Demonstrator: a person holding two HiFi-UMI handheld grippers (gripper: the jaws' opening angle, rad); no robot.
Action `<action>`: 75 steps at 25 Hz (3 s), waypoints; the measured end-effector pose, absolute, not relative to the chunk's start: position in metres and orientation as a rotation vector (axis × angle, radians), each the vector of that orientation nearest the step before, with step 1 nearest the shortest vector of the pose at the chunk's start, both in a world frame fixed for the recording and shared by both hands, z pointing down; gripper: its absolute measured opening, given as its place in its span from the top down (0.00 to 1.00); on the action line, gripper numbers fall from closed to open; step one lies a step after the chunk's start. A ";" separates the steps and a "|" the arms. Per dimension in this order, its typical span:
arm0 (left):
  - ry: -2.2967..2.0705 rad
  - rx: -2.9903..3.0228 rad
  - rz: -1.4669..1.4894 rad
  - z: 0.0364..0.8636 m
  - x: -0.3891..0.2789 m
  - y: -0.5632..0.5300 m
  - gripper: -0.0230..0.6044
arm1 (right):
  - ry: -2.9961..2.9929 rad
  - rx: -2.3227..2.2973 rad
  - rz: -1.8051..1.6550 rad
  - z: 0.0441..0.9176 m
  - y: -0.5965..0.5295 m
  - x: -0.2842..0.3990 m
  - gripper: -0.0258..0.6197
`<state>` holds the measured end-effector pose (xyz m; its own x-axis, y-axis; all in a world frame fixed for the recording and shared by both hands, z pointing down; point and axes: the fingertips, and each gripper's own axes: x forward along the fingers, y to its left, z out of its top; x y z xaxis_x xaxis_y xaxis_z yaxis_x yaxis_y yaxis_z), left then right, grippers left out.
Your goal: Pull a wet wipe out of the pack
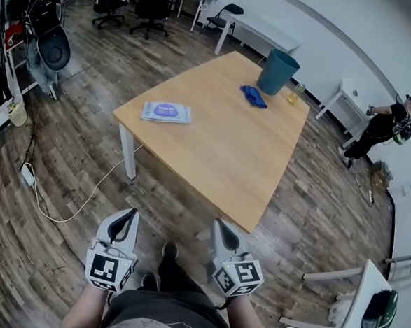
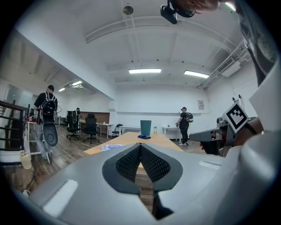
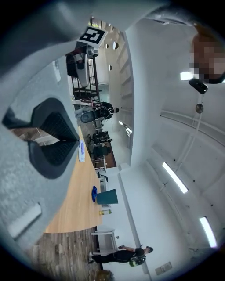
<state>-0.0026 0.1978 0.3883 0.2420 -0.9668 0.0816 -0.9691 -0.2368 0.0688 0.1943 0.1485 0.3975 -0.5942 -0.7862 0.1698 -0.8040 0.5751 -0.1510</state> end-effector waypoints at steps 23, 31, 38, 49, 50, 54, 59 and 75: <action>-2.035 2.203 0.236 0.412 -0.073 0.009 0.93 | -2.757 0.932 0.359 0.446 -0.083 0.097 0.97; -2.066 2.095 0.206 0.419 -0.085 -0.048 0.93 | -2.772 0.862 0.415 0.457 -0.141 0.088 0.97; -2.048 2.081 0.303 0.428 -0.080 -0.067 0.93 | -2.758 0.845 0.446 0.465 -0.152 0.084 0.97; -1.956 2.073 0.402 0.467 -0.109 -0.119 0.93 | -2.714 0.909 0.459 0.473 -0.176 0.069 0.97; -1.944 2.076 0.413 0.470 -0.113 -0.127 0.93 | -2.710 0.916 0.450 0.473 -0.181 0.065 0.97; -1.872 2.083 0.470 0.489 -0.124 -0.159 0.93 | -2.669 0.904 0.414 0.482 -0.198 0.044 0.96; -1.770 2.114 0.595 0.521 -0.135 -0.188 0.93 | -2.605 0.838 0.385 0.501 -0.216 0.010 0.88; -1.410 2.110 0.829 0.594 -0.135 -0.221 0.93 | -2.396 0.482 0.040 0.548 -0.251 -0.064 0.57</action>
